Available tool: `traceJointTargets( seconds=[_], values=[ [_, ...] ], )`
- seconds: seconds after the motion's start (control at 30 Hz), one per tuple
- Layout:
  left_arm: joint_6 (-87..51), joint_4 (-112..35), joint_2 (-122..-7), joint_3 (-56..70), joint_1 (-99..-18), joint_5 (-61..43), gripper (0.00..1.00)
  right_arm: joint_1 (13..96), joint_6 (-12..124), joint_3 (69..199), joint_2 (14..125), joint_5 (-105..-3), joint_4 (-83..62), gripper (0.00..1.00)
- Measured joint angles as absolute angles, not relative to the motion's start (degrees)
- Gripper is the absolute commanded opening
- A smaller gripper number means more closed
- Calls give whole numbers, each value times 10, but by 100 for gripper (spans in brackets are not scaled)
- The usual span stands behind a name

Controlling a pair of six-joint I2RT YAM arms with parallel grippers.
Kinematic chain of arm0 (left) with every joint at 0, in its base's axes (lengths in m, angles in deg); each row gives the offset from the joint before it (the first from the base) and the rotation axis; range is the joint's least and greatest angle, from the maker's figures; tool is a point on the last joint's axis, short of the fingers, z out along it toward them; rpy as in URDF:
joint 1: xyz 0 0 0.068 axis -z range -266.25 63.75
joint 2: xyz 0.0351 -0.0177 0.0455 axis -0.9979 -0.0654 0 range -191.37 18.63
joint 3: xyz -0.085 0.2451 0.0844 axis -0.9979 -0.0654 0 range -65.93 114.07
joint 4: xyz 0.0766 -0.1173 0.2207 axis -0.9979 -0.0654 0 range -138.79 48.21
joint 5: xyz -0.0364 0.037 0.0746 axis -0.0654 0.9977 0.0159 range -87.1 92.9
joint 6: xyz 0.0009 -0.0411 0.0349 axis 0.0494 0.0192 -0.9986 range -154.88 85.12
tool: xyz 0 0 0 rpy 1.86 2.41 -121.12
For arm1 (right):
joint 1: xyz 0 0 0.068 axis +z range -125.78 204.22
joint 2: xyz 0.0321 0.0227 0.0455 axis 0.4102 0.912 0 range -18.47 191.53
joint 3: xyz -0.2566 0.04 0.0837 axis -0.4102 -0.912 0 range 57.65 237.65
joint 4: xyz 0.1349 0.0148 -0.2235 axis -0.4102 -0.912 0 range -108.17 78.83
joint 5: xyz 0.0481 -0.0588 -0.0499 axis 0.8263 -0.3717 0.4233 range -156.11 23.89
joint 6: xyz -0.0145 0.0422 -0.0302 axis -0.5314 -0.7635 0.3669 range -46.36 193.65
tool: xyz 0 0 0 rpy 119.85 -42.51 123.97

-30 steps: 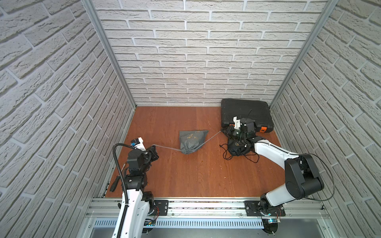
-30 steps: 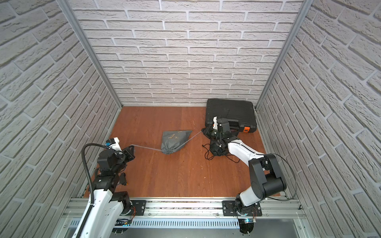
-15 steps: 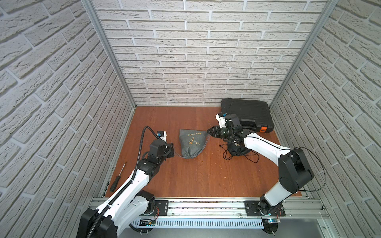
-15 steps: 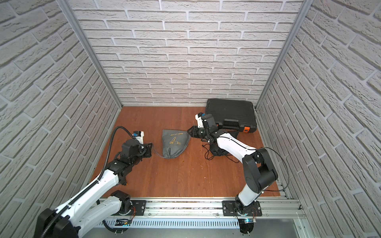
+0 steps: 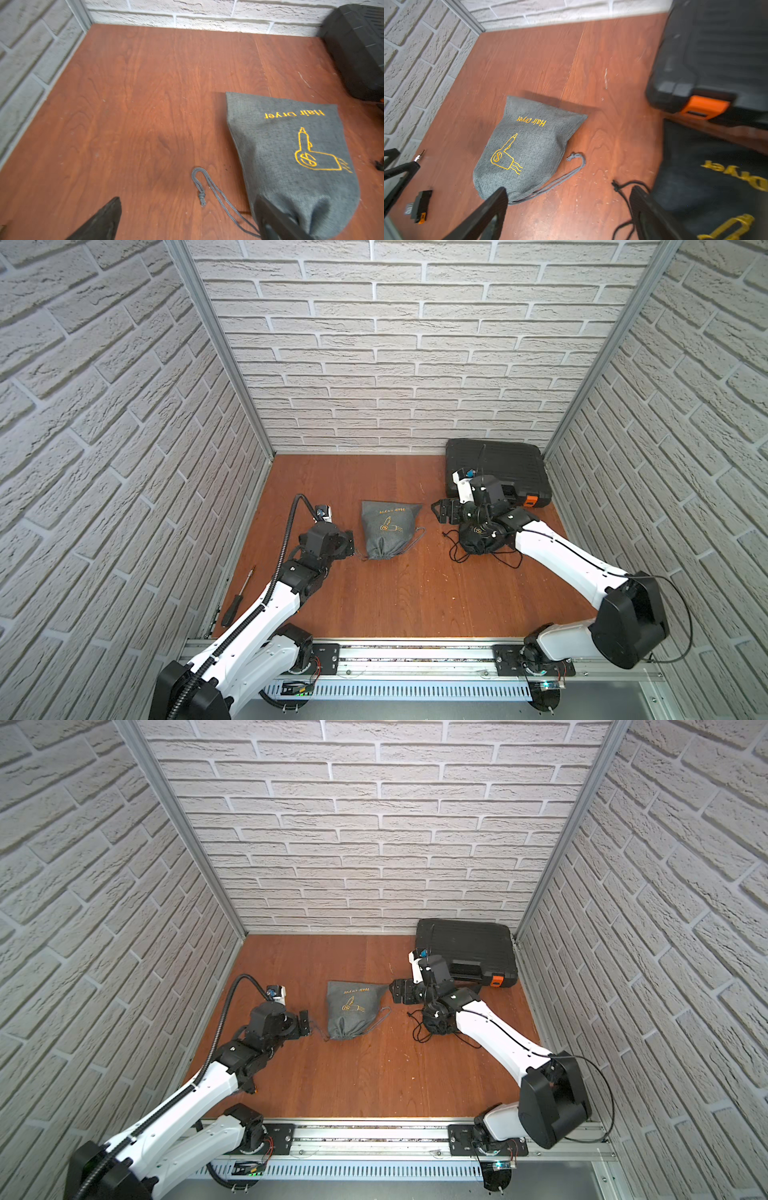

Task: Pack away hair dryers
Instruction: Reset both arms

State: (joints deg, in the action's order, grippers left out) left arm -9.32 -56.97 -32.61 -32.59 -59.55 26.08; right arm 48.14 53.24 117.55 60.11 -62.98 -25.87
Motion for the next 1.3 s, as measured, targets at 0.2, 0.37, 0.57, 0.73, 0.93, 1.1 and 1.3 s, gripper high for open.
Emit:
traceJointTargets(
  seconds=[0.2,0.37,0.57,0.73,0.93,1.1,1.3],
  values=[
    [-101,-582,-318,-322,-593,301,98,458,586,1119,531,-722,-251,94],
    [-111,-583,-309,-322,-594,317,98,382,651,999,461,-816,-174,93],
    [-125,-580,-309,-322,-617,325,98,292,697,868,478,-867,-15,90],
    [-138,-555,-306,-334,-651,324,98,284,704,854,572,-837,82,81],
    [-164,-502,-307,-366,-693,323,98,284,711,801,651,-812,239,82],
    [-204,-413,-337,-389,-731,324,98,284,711,788,658,-805,289,92],
    [-255,-238,-434,-443,-798,286,98,284,713,788,658,-802,311,100]
  ],
)
